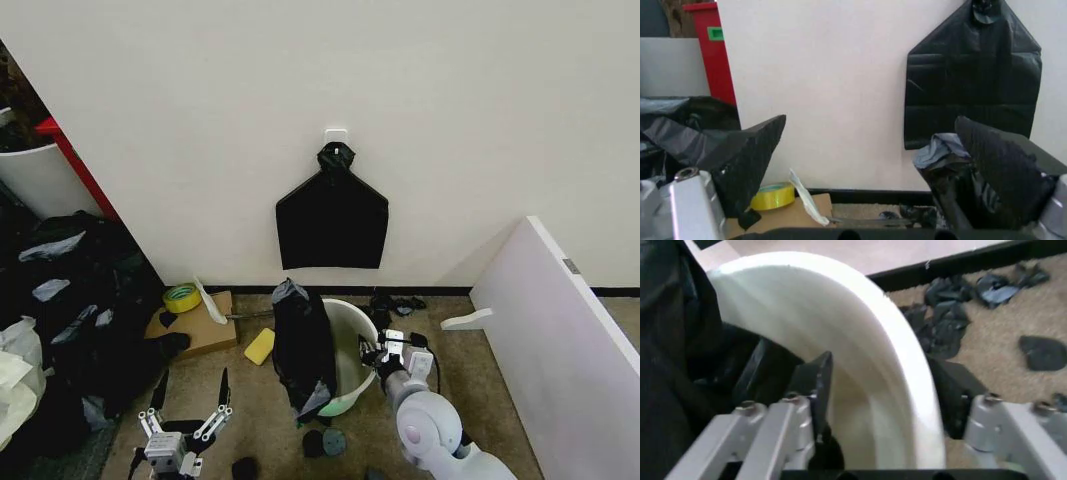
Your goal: Place the garbage bag over the trash bin.
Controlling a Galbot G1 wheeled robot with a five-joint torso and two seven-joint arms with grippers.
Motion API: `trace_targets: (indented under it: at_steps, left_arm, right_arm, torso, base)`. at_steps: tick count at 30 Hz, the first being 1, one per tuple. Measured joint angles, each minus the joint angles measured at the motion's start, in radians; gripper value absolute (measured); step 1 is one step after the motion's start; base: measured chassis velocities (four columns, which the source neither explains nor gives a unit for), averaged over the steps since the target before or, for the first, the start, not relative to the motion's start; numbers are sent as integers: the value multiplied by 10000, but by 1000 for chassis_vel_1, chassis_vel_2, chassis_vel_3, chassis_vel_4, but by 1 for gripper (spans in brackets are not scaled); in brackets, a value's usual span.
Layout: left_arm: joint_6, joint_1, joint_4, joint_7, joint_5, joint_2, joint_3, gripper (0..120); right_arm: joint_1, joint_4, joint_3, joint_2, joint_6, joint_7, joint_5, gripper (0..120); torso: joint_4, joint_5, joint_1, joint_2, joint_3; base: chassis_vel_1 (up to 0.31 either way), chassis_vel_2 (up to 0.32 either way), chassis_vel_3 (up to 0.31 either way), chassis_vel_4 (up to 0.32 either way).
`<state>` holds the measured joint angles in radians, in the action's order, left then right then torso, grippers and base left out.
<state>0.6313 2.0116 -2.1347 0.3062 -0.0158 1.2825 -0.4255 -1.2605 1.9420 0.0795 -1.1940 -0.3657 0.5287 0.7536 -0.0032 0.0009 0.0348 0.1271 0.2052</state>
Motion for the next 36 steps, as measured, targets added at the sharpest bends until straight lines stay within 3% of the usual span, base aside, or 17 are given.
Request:
trace_targets:
  at_steps: [5,7,11,14,21,27,31,36]
  left_arm:
    - [-362,-30,-216,24,80,-79,80,100]
    - [-450,-28,-297,25,90,-98,104,100]
    - [-860,-159,-592,-121,52,-351,178,100]
    - [-1068,-346,-642,-241,-5,-449,191,100]
    - [-2144,-1223,-756,-642,-332,-828,387,100]
    - [-3790,-1946,-909,-1120,-931,-1797,616,100]
    - [-4350,-2140,-799,-901,-950,-1848,688,100]
    - [-5070,-2704,-444,-687,-1253,-1821,869,100]
  right_arm:
    - [-345,359,291,263,35,-92,-591,72]
    - [-403,389,348,308,86,-129,-677,75]
    - [-836,664,644,451,792,-362,-1442,93]
    - [-1131,985,772,477,1170,-487,-1845,98]
    - [-2041,2102,1091,378,1827,-789,-3077,100]
    - [-2451,2706,1277,311,1922,-800,-3644,100]
    - [-2313,2810,1133,399,1834,-907,-3585,100]
    - [-2299,2899,1091,495,1733,-988,-3509,100]
  torso:
    - [-1,-1,0,0,0]
    - [0,-2,0,0,0]
    - [-1,-1,0,0,0]
    - [-1,-1,0,0,0]
    - [-1,-3,0,0,0]
    - [-6,-2,0,0,0]
    - [6,0,0,0,0]
    - [-1,-1,0,0,1]
  base:
    - [0,0,0,0]
    - [0,0,0,0]
    - [0,0,0,0]
    - [0,0,0,0]
    - [0,0,0,0]
    - [0,0,0,0]
    - [0,0,0,0]
    - [0,0,0,0]
